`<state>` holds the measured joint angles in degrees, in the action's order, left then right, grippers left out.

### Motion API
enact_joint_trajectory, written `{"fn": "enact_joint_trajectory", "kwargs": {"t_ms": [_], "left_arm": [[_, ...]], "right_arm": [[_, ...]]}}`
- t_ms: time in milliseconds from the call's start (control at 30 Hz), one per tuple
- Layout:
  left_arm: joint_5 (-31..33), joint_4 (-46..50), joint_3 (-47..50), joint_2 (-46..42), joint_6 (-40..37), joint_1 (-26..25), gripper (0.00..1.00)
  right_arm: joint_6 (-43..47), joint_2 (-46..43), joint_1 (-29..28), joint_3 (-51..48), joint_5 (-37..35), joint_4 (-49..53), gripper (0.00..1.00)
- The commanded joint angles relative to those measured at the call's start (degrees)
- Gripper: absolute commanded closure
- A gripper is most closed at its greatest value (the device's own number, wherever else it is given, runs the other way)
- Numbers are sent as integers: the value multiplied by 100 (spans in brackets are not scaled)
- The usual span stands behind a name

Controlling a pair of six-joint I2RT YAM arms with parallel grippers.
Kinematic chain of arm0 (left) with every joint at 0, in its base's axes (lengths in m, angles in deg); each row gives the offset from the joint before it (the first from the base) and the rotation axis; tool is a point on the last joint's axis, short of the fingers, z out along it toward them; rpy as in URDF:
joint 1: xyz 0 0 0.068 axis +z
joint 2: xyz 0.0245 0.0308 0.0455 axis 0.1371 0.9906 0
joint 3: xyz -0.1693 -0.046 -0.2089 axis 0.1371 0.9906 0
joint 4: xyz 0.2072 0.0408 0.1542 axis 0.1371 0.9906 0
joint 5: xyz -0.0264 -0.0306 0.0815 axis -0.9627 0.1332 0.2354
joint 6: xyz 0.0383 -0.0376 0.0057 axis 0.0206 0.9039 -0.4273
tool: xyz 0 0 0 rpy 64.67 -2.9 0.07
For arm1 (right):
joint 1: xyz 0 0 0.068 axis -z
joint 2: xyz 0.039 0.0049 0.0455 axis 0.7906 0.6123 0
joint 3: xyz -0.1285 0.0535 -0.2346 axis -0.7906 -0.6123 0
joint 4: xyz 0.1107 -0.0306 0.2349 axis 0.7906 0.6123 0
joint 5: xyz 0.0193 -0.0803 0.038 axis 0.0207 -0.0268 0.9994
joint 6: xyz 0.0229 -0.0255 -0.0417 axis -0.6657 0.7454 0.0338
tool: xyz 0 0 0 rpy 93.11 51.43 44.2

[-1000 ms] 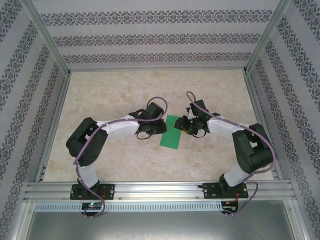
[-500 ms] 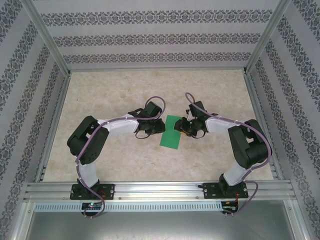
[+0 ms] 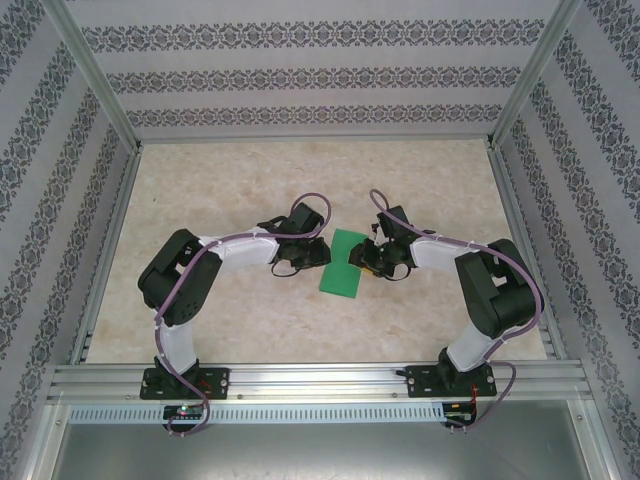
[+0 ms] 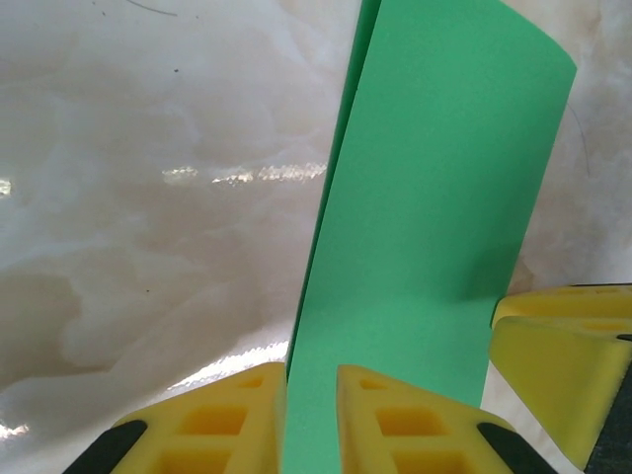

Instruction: Fold a paper plane with a square sheet of paper (pick it up from the middle)

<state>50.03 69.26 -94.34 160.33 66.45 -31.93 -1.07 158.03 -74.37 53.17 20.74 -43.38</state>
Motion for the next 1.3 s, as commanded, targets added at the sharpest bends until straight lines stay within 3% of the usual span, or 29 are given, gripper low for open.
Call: {"fn": "enact_joint_trajectory", "kwargs": {"t_ms": [0, 533, 1267], "left_arm": [[-74, -51, -148, 69, 14, 52, 78], [-1126, 150, 569, -281, 213, -13, 66], [-1334, -265, 845, -473, 435, -325, 68]], "right_arm": [[44, -181, 13, -181, -85, 41, 60], [-18, -182, 249, -479, 157, -320, 60], [-44, -155, 218, -469, 126, -367, 59]]}}
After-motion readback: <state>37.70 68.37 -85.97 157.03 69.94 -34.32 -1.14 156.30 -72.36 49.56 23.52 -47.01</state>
